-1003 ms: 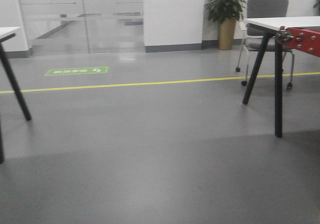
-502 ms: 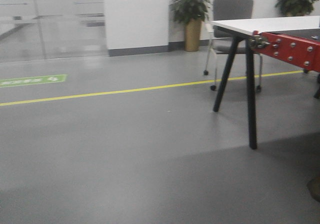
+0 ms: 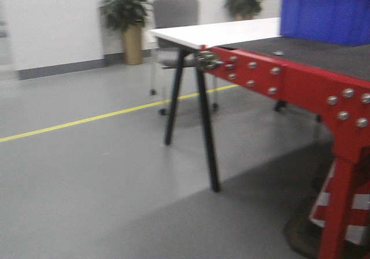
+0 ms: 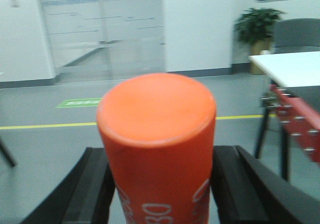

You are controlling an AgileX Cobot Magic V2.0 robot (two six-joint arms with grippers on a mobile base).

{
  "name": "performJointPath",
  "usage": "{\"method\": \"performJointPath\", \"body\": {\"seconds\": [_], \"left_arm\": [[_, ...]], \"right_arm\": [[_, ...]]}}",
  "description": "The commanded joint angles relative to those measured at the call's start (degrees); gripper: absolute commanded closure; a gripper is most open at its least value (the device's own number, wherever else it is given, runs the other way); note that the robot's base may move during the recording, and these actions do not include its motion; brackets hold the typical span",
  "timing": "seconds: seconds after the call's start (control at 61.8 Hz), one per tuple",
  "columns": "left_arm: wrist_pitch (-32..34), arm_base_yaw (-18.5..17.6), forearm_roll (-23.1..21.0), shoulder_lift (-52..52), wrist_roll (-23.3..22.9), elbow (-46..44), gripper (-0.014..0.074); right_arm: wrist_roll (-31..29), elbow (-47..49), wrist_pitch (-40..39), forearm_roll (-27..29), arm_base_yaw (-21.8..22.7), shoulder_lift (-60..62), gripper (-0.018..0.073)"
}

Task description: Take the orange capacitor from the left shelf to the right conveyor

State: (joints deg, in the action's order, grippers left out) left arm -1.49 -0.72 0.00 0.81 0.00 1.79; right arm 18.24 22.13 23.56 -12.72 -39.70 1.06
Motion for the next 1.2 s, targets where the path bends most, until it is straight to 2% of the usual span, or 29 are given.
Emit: {"method": "performJointPath", "body": {"seconds": [0.0,1.181], "left_arm": [[4.55,-0.23,-0.34,-0.33,0.0,-0.34,0.0701],[4.55,-0.23,-0.34,-0.33,0.0,-0.34,0.0701]], "right_arm": [[-0.35,1.58,-5.1,-0.74,0.26,-1.06,0.0505],[-0.35,1.58,-5.1,-0.74,0.26,-1.06,0.0505]]}}
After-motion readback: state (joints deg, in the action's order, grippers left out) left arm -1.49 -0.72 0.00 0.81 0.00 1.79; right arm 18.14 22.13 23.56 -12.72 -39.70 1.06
